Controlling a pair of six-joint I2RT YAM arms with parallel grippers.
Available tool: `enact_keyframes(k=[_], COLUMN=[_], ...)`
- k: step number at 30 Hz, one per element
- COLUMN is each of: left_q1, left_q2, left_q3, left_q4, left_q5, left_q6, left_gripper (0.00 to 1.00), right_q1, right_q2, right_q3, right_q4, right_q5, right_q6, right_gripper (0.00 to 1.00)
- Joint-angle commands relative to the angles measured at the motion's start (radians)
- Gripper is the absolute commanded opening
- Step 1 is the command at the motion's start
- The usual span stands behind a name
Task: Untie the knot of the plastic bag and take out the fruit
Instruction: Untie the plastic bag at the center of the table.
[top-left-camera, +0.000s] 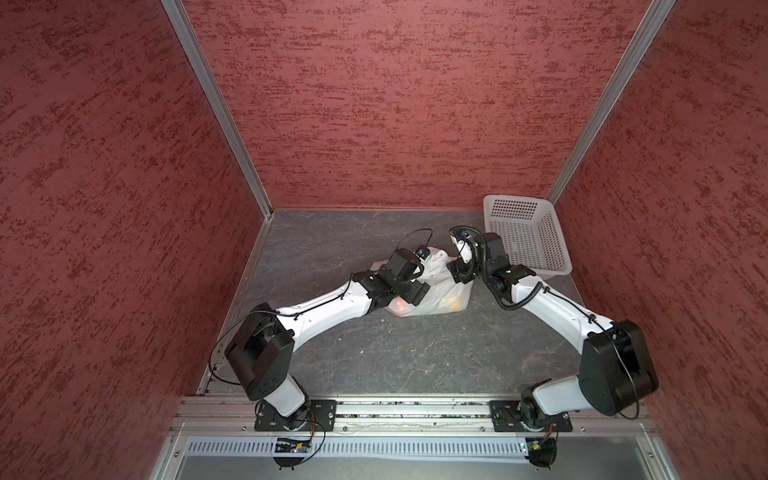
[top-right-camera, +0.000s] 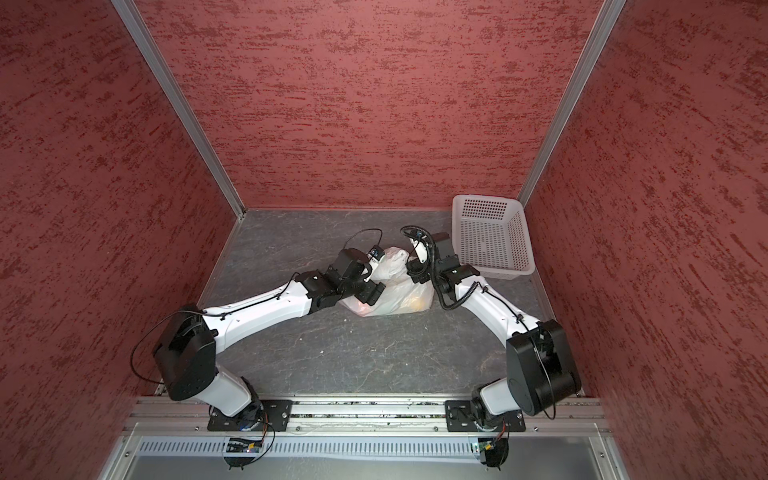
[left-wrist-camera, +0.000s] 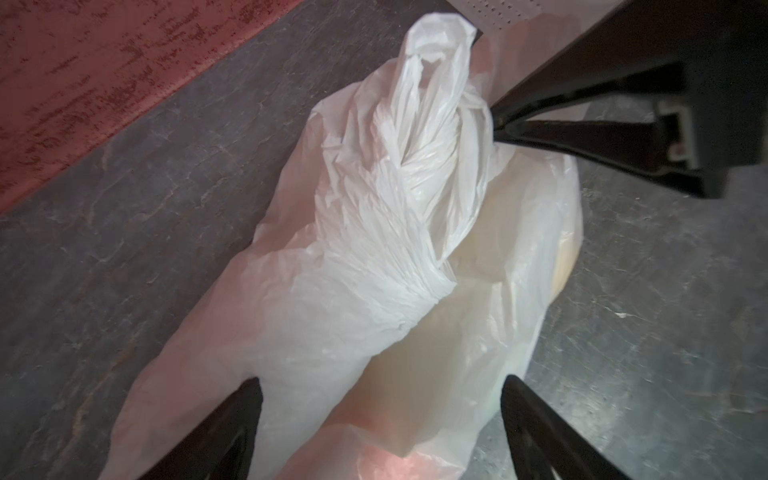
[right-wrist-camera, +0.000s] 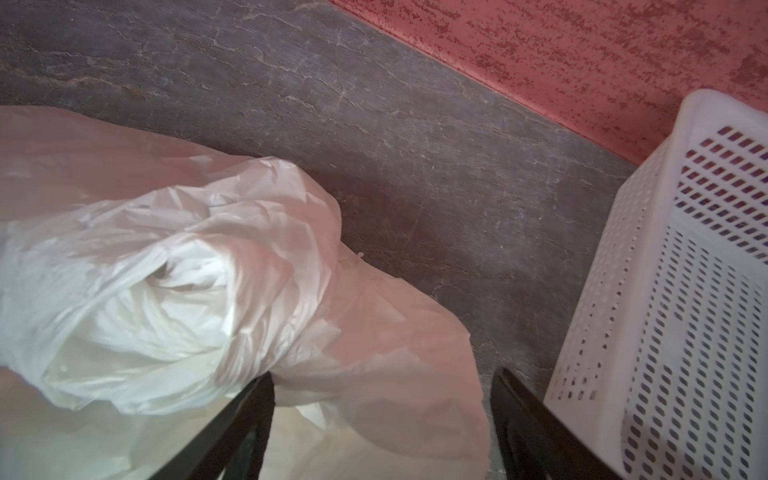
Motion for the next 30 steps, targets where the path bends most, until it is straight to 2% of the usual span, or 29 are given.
enact_keyframes(k=[1, 5, 15, 16, 23, 30], left_q1=[0.018, 0.046, 0.147, 0.155, 0.186, 0.195], left_q2=[0.038, 0.065, 0.012, 0.006, -0.017, -0.029], left_q3=[0.026, 0.051, 0.056, 0.053, 0.039, 0.029], left_q4=[0.068, 0.077, 0.084, 0.085, 0.086, 0.087], left_q5=[-0.096, -0.096, -0.009, 0.006, 0.074, 0.094], left_q6=[0.061, 0.105, 0.128, 0.125, 0.120, 0.091], left_gripper=[0.81, 0.64, 0.02, 0.00, 0.00, 0.00], right_q1=[0.003, 0.001, 0.003, 0.003, 0.004, 0.013], right_q2=[-0.017, -0.047, -0.114, -0.117, -0.082, -0.007], right_q3=[0.037, 0.041, 0.036, 0.036, 0.034, 0.034], right_q4=[0.018, -0.009, -0.081, -0.082, -0.067, 0.117], right_q5=[-0.022, -0.030, -0.083, -0.088, -0.039, 0.028], right_q6=[0.008, 0.024, 0.023, 0.016, -0.085, -0.225], right_gripper=[0.83, 0.84, 0.89, 0.90, 0.95, 0.95])
